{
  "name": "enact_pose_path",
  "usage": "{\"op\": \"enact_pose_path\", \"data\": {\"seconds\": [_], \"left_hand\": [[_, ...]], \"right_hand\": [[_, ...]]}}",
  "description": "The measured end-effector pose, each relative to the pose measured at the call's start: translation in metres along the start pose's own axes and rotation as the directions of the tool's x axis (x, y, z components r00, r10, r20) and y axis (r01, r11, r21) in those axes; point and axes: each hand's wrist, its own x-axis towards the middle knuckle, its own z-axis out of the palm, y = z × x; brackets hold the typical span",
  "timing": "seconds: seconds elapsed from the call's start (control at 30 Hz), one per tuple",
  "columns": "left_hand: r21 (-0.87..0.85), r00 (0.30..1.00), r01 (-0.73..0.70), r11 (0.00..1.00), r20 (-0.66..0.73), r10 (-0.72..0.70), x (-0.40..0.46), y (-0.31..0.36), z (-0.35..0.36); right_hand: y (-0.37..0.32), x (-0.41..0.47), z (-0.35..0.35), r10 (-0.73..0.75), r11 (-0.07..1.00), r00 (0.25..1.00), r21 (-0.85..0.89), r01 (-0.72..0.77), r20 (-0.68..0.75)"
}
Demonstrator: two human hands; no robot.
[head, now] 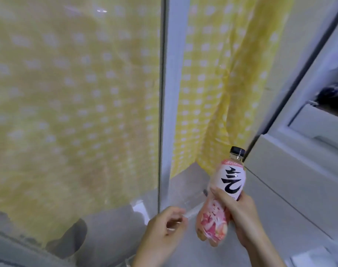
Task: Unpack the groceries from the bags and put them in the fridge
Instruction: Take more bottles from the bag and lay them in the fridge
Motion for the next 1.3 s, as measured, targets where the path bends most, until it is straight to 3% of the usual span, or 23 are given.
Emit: {"op": "enact_pose_path", "data": {"seconds": [0.3,0.73,1.07,1.3], "left_hand": [[0.106,0.939,-0.14,0.984,0.33,0.098,0.094,0.045,0.078],[0.153,0.736,-0.403,0.902,0.64,0.22,0.277,0.135,0.181],[0.127,0.587,-0.52,0.845,0.772,0.245,0.348,0.193,0.298],[0.124,0.576,-0.554,0.823,0.771,0.271,0.382,0.23,0.389]], "right_hand": [[-0.014,0.049,-0.083,-0.014,0.999,0.967,0.036,0.023,-0.255],[-0.05,0.149,-0.171,-0.037,0.994,0.777,0.055,0.091,-0.628],[-0.077,0.201,-0.264,-0.048,0.996,0.656,0.009,0.084,-0.753],[-0.092,0.248,-0.351,-0.078,0.997,0.635,-0.057,0.054,-0.768]]}}
